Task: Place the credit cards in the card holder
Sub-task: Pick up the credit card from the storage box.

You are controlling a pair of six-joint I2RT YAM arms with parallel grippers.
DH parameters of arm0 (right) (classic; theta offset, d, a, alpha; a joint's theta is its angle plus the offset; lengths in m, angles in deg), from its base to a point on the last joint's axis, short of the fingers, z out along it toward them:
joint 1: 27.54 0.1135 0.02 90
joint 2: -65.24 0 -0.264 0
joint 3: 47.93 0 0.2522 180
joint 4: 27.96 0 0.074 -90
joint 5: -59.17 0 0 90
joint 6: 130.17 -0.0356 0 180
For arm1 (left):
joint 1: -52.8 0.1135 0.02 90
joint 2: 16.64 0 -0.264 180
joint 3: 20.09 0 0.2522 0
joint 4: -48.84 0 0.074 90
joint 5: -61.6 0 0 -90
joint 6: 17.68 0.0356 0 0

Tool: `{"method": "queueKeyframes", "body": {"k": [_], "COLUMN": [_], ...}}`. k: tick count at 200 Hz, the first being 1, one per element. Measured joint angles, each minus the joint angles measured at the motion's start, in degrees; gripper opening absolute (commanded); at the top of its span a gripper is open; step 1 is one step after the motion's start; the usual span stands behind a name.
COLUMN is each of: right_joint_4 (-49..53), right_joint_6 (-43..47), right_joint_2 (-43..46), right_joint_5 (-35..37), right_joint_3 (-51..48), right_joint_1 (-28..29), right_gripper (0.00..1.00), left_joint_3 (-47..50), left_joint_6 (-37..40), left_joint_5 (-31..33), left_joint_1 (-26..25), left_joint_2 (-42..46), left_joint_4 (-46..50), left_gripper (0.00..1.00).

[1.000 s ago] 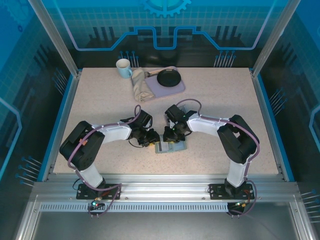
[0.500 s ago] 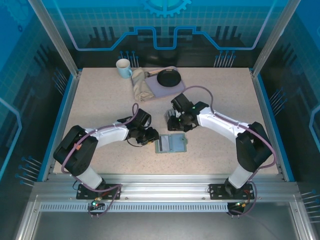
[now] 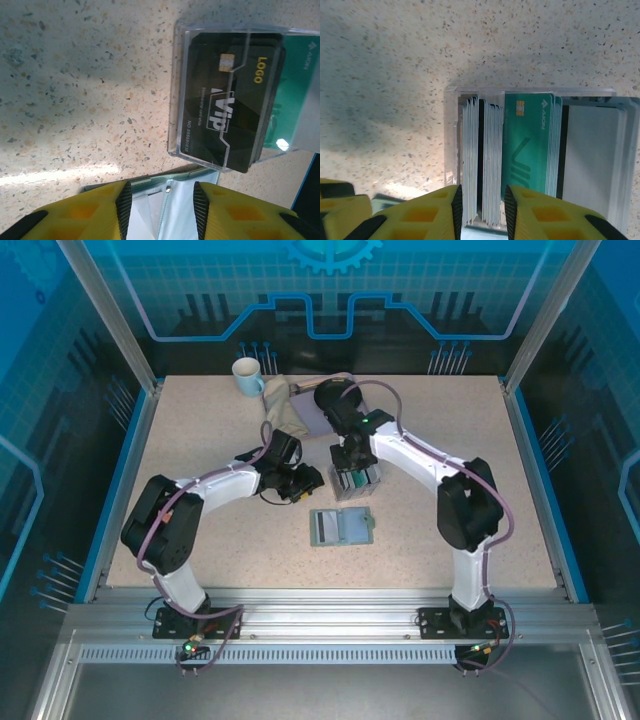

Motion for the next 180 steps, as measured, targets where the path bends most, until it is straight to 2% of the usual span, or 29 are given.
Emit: {"method": "queueKeyframes", "body": {"k": [96, 180], "right_joint_4": [5.33, 7.13], "right_joint_6": [1.25, 1.64], "right_joint_2": [-10.54, -12.74], "right_joint_5": [6.86, 12.92], "right_joint_3": [8.11, 9.84], "right_joint_1": [2.40, 4.33], "right_gripper": [0.40, 0.42], "left_joint_3": [1.75, 2.49], "left_joint_6": [-3.26, -3.30], "left_joint_5": [-0.20, -0.20], "left_joint_1": [0.68, 0.68], "left_joint_2": [-0.59, -0.57], "left_joint_4": [-1.97, -3.04], "left_gripper": [0.43, 0.43]}}
